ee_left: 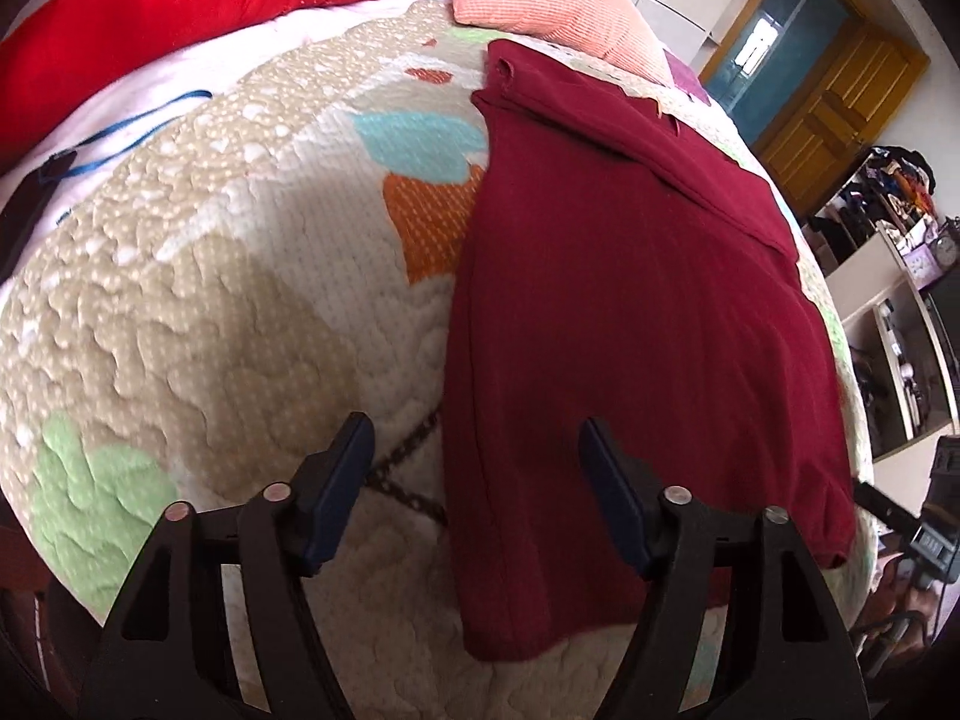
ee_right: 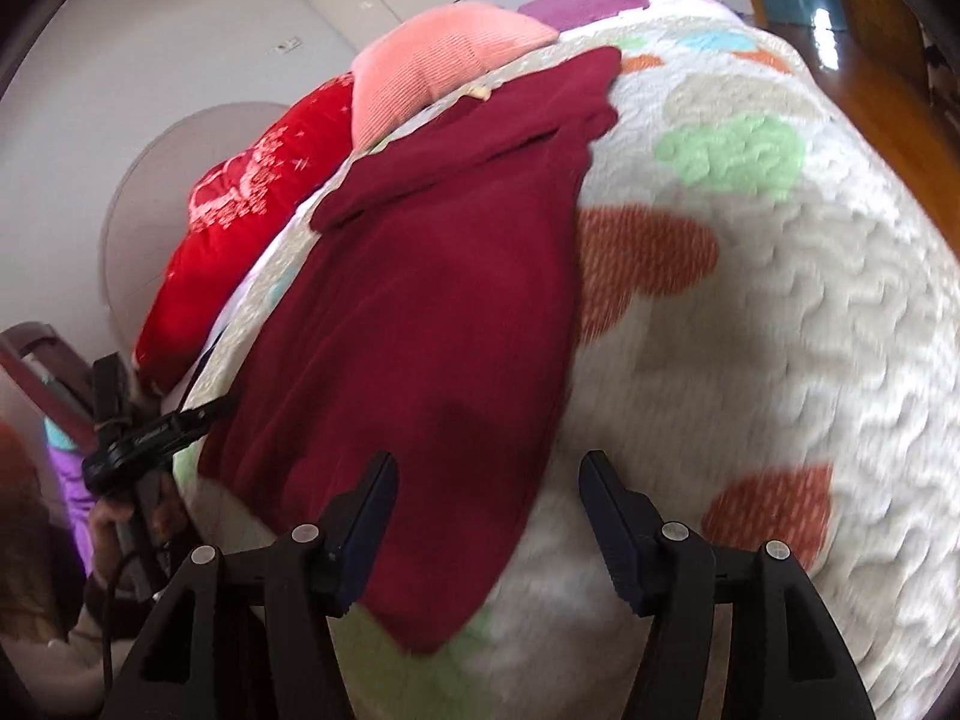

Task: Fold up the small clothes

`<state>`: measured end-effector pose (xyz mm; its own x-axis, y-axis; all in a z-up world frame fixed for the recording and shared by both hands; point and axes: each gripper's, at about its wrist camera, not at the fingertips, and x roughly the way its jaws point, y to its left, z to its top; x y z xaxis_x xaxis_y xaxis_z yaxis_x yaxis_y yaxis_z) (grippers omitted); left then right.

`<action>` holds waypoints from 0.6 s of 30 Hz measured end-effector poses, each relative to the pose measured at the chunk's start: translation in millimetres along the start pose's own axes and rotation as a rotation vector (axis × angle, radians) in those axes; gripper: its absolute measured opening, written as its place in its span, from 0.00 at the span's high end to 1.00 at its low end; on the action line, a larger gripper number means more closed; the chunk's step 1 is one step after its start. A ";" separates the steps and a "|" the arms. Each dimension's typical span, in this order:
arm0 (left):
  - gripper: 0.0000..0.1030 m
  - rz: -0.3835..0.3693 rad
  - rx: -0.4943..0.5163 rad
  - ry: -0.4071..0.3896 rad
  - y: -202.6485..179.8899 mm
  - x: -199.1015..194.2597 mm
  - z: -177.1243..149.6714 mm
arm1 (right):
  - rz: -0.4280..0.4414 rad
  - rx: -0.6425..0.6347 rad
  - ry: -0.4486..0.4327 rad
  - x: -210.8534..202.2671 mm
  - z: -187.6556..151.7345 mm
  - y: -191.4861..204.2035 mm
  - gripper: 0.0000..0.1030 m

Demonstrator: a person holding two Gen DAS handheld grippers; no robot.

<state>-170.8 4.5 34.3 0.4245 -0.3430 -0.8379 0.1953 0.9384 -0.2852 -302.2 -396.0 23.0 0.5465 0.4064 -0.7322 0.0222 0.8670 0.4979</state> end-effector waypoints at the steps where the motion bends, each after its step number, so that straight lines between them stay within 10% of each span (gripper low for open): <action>1: 0.30 0.000 0.000 0.005 -0.4 0.6 -1.6 | 0.017 0.001 0.003 -1.0 -5.1 0.2 0.41; 15: 0.20 0.004 0.018 0.037 -6.5 6.8 -16.1 | 0.197 0.040 -0.035 18.8 -18.2 6.2 0.39; 18: 0.20 -0.008 -0.002 0.035 -3.9 6.3 -14.9 | 0.220 0.031 -0.039 24.5 -18.6 11.2 0.53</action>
<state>-182.0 -0.6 23.3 0.3914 -0.3486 -0.8516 0.1966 0.9358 -0.2927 -304.2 -370.9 2.0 0.5731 0.5725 -0.5863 -0.0757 0.7494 0.6578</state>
